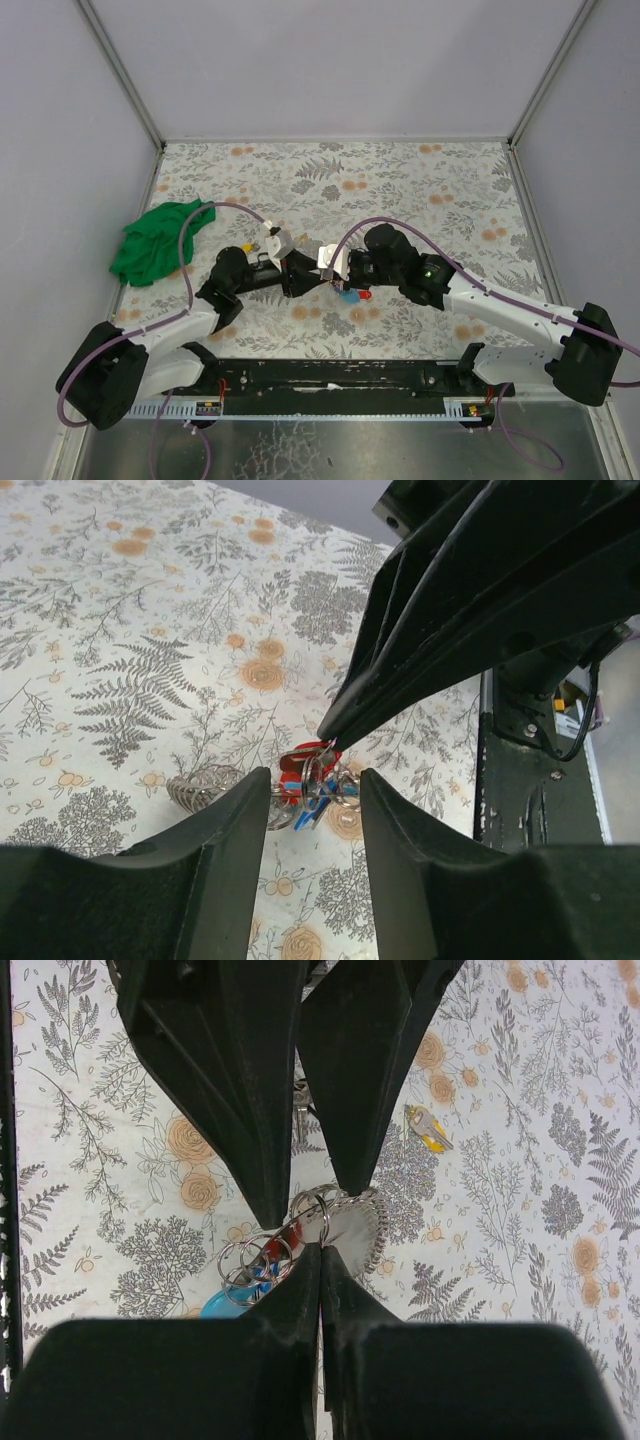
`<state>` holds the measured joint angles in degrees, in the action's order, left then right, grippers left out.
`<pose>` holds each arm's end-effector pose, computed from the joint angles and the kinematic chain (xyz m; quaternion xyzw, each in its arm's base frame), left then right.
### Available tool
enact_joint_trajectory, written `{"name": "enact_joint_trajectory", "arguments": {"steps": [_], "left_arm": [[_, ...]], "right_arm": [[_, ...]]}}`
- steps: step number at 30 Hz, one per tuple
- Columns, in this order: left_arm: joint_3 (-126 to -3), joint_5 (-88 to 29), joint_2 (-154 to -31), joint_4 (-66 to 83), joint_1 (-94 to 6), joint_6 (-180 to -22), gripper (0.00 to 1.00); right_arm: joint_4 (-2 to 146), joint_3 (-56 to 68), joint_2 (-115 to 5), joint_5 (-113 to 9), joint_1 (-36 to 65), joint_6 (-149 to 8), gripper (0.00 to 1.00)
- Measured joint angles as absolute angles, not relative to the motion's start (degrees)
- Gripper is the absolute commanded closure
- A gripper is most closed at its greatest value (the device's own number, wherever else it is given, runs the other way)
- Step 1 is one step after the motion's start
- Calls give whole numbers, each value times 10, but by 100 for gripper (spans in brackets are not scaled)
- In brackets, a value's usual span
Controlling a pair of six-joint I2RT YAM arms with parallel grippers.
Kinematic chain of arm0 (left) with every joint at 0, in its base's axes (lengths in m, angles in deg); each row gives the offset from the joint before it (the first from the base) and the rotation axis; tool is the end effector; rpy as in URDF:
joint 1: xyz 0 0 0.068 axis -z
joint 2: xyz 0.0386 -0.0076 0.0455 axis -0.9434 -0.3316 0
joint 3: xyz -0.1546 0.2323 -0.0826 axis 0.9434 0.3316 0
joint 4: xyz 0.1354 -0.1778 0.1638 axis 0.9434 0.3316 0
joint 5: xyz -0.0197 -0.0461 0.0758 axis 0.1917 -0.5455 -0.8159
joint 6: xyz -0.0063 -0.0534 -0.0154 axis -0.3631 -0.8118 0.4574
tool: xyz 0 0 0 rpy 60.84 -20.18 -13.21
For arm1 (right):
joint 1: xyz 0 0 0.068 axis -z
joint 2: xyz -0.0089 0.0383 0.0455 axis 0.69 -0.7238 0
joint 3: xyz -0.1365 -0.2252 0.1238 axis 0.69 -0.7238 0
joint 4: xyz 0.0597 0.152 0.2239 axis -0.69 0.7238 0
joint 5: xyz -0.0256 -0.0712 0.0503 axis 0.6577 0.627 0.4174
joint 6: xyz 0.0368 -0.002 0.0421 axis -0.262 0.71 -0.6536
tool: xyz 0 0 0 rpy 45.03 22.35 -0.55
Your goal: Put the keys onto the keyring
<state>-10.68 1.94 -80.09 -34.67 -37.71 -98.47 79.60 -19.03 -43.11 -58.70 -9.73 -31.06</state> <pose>0.1745 -0.1424 0.2253 0.3725 0.5977 -0.4624 0.5386 0.1624 0.2347 0.3006 -0.6254 0.5735 0.2007 0.4896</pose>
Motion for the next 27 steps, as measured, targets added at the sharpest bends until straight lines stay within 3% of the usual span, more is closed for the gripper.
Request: {"name": "enact_joint_trajectory", "arguments": {"steps": [27], "left_arm": [[-125, 130, -853, -337, -396, -925, 64]], "right_arm": [[822, -183, -431, -612, -99, -311, 100]]}}
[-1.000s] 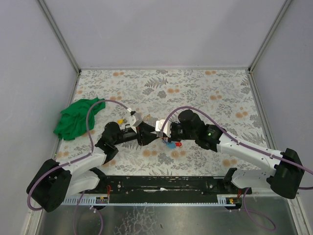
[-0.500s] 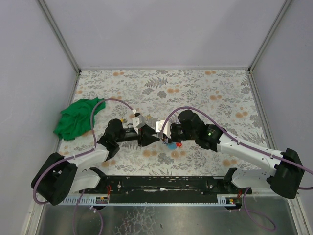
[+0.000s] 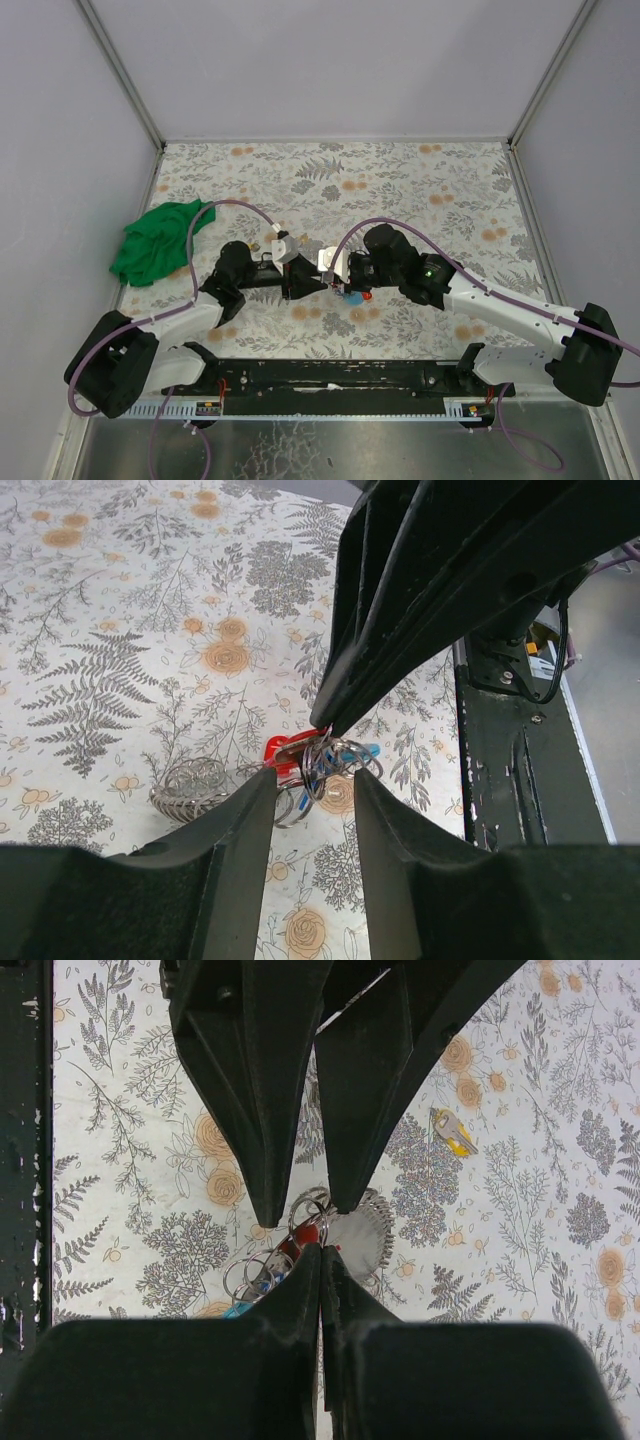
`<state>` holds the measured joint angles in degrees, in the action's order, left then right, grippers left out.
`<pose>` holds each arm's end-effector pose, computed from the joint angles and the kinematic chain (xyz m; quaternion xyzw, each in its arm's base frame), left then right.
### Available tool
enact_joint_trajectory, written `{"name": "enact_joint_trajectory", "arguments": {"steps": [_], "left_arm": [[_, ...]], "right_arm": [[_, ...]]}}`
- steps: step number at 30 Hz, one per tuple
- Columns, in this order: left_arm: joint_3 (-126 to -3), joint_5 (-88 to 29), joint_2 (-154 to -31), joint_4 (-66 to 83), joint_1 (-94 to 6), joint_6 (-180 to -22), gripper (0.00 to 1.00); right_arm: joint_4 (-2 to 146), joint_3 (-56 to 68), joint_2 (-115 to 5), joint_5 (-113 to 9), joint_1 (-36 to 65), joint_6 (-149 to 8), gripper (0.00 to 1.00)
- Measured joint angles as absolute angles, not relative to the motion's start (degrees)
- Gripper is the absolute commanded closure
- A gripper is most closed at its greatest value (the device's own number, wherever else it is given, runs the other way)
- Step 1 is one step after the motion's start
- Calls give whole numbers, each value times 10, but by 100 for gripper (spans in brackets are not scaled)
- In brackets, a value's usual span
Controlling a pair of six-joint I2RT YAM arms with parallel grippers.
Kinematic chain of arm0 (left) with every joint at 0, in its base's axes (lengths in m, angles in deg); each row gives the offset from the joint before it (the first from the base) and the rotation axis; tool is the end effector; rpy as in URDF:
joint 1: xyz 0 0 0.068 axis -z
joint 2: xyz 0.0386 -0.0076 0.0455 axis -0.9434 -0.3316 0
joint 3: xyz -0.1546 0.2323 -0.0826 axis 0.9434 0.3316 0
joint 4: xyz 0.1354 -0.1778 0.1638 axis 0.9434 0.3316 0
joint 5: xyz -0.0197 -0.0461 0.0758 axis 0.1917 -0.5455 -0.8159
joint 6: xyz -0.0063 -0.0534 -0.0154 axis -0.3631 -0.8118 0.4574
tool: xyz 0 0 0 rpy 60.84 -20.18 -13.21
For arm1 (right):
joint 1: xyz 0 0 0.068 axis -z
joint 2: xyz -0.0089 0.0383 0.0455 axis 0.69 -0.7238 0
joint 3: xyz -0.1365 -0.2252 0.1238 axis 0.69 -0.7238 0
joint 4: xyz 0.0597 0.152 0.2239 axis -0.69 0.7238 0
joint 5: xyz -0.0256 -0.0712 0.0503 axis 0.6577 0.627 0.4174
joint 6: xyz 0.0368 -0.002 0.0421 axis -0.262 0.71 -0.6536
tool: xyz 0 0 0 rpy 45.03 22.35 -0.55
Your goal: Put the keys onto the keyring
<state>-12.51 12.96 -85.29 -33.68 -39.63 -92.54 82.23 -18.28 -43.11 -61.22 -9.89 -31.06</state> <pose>0.1843 -0.1457 0.2151 0.4426 0.5700 -0.4801 0.4987 0.1594 0.2347 0.3011 -0.6369 0.5705 0.2181 0.4705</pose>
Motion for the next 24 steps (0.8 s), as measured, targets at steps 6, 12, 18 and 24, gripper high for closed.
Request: {"name": "enact_joint_trajectory", "arguments": {"steps": [6, 12, 18, 24], "left_arm": [[-125, 129, -832, -339, -396, -927, 63], [-125, 134, -837, -356, -396, -942, 67], [-125, 140, -857, -360, -396, -952, 72], [-131, 146, -869, -359, -396, -954, 82]], "right_arm": [[822, -183, -431, -612, -99, -311, 100], [822, -183, -431, -612, -100, -311, 100], [822, -183, -431, -612, -100, -311, 100], [822, -183, -431, -612, -100, -311, 100]]}}
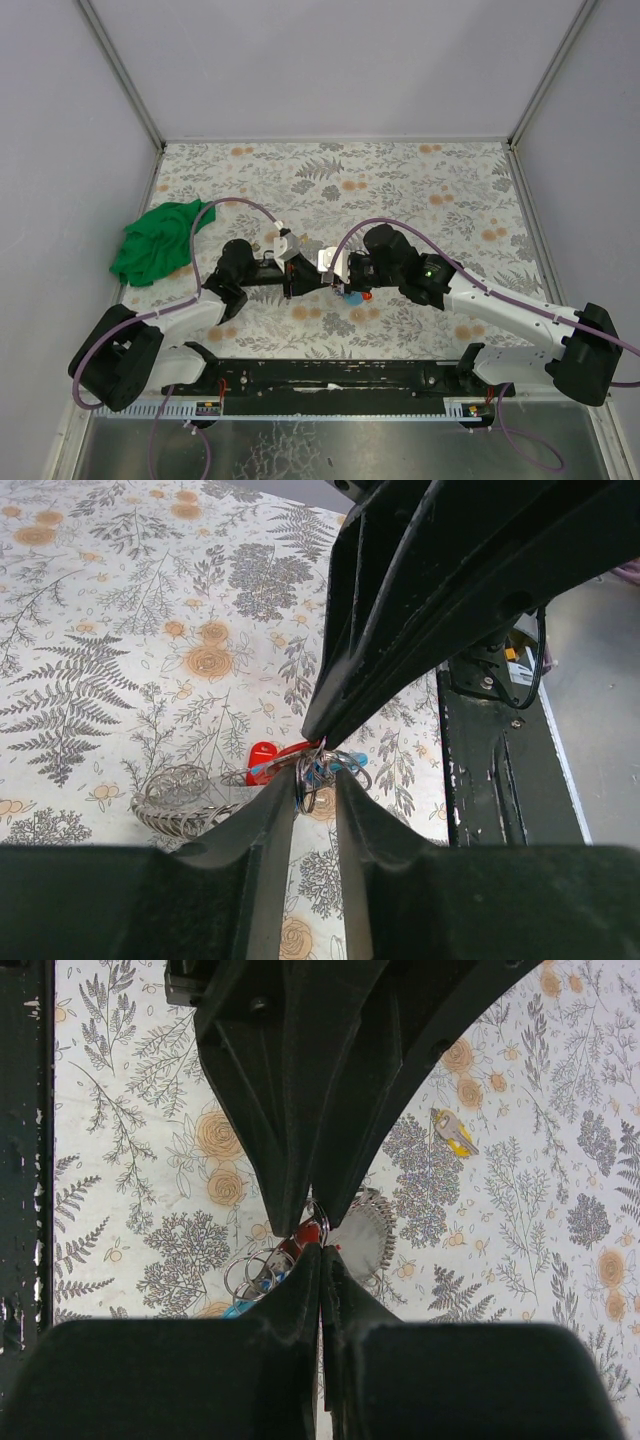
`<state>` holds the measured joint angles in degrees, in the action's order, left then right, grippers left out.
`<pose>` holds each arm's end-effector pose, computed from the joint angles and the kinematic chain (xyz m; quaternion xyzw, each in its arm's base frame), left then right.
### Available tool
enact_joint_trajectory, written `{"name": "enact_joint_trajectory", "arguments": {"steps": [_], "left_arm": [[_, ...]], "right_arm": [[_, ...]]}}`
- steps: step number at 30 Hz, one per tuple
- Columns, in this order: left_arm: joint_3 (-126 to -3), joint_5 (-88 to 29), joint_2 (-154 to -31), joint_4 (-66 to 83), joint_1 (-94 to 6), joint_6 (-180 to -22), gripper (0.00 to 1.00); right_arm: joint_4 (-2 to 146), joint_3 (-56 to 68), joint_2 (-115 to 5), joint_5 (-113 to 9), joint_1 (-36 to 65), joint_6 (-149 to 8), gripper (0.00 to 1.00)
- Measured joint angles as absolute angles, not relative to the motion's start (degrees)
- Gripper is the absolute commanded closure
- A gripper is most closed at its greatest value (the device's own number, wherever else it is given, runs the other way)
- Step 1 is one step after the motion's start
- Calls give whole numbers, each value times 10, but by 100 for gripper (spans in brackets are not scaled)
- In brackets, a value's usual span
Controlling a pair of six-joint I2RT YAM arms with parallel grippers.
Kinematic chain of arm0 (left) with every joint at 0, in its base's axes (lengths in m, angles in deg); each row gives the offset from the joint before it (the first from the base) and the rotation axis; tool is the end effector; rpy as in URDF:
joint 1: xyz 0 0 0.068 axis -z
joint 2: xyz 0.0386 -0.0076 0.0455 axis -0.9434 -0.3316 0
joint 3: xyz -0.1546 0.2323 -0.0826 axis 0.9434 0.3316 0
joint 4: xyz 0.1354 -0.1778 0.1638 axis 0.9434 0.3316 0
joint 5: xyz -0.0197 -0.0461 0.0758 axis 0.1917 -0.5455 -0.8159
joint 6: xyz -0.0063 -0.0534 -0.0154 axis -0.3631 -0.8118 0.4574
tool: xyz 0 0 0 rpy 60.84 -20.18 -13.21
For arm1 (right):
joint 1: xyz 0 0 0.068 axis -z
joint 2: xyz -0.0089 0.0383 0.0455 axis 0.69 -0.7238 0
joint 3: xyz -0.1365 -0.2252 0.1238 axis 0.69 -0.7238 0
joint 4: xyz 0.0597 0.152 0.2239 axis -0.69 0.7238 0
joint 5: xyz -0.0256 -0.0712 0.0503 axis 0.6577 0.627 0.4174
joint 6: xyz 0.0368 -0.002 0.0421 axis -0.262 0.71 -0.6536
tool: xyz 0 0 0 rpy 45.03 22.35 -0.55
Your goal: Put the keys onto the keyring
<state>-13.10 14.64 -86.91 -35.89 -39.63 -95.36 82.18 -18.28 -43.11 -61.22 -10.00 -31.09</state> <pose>0.1873 -0.1483 0.2161 0.4381 0.5673 -0.4991 0.4869 0.1590 0.2350 0.3012 -0.6372 0.5698 0.2187 0.4706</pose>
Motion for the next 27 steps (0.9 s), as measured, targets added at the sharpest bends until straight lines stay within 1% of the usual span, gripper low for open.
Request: {"name": "enact_joint_trajectory", "arguments": {"steps": [1, 3, 5, 15, 27], "left_arm": [[-133, 147, -872, -359, -396, -955, 85], [-137, 149, -876, -359, -396, -958, 95], [-141, 149, -880, -359, -396, -962, 100], [-142, 118, -874, -360, -395, -979, 100], [-109, 26, -850, -401, -392, -1074, 100]], "right_arm": [[822, -183, -431, -612, -100, -311, 100], [822, -183, -431, -612, -100, -311, 100], [824, -183, -431, -613, -101, -311, 100], [808, -202, -406, -595, -104, -320, 100], [739, -237, -397, -581, -105, -342, 100]]}}
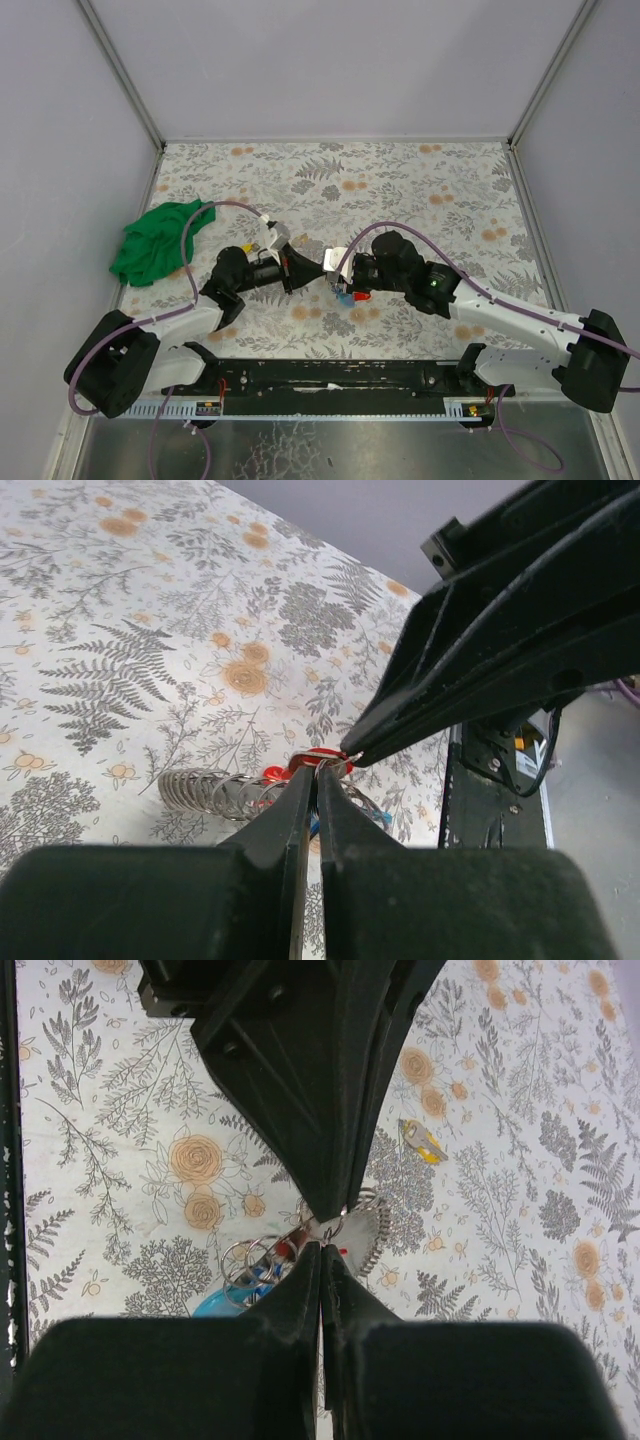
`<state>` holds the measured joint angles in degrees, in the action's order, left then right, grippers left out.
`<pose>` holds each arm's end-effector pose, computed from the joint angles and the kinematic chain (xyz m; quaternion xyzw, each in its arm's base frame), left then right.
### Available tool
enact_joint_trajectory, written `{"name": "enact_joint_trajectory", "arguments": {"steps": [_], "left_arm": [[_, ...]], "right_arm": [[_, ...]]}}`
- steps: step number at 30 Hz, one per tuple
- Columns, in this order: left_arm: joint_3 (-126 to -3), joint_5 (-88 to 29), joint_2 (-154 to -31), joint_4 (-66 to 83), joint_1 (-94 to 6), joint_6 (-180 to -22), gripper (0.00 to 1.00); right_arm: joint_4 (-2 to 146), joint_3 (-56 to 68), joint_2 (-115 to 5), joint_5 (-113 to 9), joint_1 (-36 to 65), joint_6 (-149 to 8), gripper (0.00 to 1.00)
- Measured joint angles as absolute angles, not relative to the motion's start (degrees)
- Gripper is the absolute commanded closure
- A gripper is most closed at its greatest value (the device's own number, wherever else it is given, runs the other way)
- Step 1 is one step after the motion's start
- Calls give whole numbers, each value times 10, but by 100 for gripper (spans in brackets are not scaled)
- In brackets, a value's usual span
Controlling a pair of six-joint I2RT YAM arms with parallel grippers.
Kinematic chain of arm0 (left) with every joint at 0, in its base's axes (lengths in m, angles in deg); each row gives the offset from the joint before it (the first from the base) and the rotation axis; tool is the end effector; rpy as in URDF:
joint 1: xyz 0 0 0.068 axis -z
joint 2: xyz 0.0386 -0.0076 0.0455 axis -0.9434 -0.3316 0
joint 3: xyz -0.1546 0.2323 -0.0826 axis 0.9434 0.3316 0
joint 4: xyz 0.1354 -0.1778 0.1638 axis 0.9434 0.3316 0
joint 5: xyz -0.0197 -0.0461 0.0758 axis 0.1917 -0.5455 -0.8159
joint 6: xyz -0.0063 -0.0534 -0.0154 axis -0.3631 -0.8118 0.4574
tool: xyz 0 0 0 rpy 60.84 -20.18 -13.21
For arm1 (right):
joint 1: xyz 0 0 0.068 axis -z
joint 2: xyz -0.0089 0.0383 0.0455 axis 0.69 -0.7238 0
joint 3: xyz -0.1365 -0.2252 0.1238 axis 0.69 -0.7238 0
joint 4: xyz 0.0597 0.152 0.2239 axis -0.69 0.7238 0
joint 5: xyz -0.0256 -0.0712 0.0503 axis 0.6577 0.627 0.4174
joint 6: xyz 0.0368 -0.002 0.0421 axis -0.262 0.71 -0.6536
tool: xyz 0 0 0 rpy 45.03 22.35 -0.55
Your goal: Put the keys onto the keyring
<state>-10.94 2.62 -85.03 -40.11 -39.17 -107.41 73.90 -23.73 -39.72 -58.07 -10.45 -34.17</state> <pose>0.1860 -0.1432 0.2186 0.3216 0.6225 -0.4999 0.5090 0.1525 0.2264 0.2958 -0.6009 0.5708 0.2168 0.5158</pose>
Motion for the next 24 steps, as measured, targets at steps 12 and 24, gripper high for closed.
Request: {"name": "enact_joint_trajectory", "arguments": {"steps": [12, 24], "left_arm": [[-58, -71, -855, -514, -377, -1153, 100], [-13, -203, -930, -679, -330, -1205, 100]], "right_arm": [[697, -259, -402, -580, -108, -354, 100], [668, -268, -411, -579, -108, -359, 100]]}}
